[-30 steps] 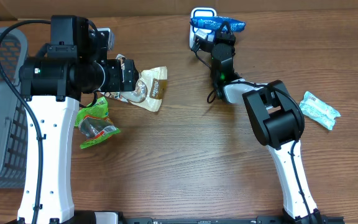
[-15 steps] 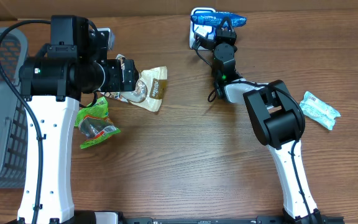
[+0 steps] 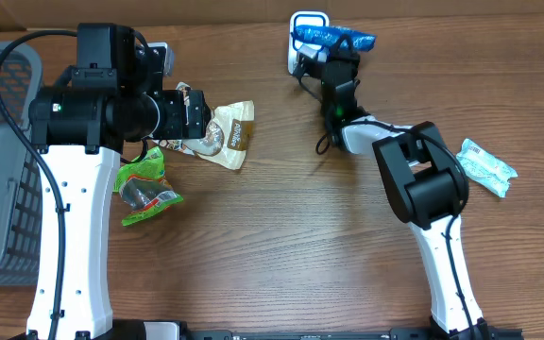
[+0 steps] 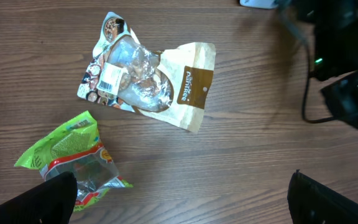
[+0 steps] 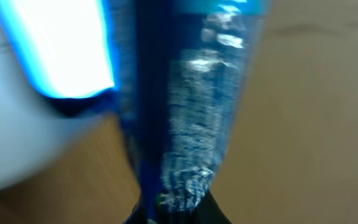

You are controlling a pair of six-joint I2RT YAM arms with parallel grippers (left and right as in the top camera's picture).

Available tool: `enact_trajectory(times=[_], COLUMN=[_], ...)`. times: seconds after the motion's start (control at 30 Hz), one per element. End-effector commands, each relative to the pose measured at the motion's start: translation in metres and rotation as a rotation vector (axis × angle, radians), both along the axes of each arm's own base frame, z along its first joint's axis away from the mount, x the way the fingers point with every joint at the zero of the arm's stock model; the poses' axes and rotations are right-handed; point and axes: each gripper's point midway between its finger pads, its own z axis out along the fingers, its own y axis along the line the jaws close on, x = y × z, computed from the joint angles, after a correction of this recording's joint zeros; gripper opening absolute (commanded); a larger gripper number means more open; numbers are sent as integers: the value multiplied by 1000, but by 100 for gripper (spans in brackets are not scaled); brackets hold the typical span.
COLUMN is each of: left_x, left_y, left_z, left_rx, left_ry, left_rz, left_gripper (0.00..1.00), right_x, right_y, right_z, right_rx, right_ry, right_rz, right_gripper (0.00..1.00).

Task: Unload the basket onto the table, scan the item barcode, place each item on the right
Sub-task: 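Hold the Oreo pack barcode in front of the scanner window, then carry the Oreo pack right and drop it beside the tissue pack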

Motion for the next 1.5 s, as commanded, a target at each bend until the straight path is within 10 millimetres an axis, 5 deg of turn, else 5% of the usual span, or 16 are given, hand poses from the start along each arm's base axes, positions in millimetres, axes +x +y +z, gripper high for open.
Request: enact_trajectory(times=[0.0,0.1,0.23,0.47,0.67,0.87,1.3,1.47], left_x=[1,1,1,1,1,1,1,1], left_y=[0,0,0,0,0,0,0,0], left_z=[-2,-2,-2,-2,-2,-2,-2,-2], left_rx=[-4,-3,-4,-4,-4,-4,-4,-4], left_ry=[8,8,8,8,8,8,8,8], left_rz=[10,10,10,10,10,10,10,10], left_gripper=[100,100,100,100,100,100,99,100], right_x=[-18,-36,-64,-163,-228,-265,-277,-286], right_y=[-24,-26,-15,52,40,0,-188,-230], right_z=[147,204,238,230,222,170,67,11], right_rx=[223,270,335,1046,1421,1522,1839,1843], right_ry=[-274,-341,-247,272,504,732,554,524], right_rz=[-108,-112,-76,184,13,-284,-943,-1048], right_gripper=[4,4,4,4,4,4,4,4])
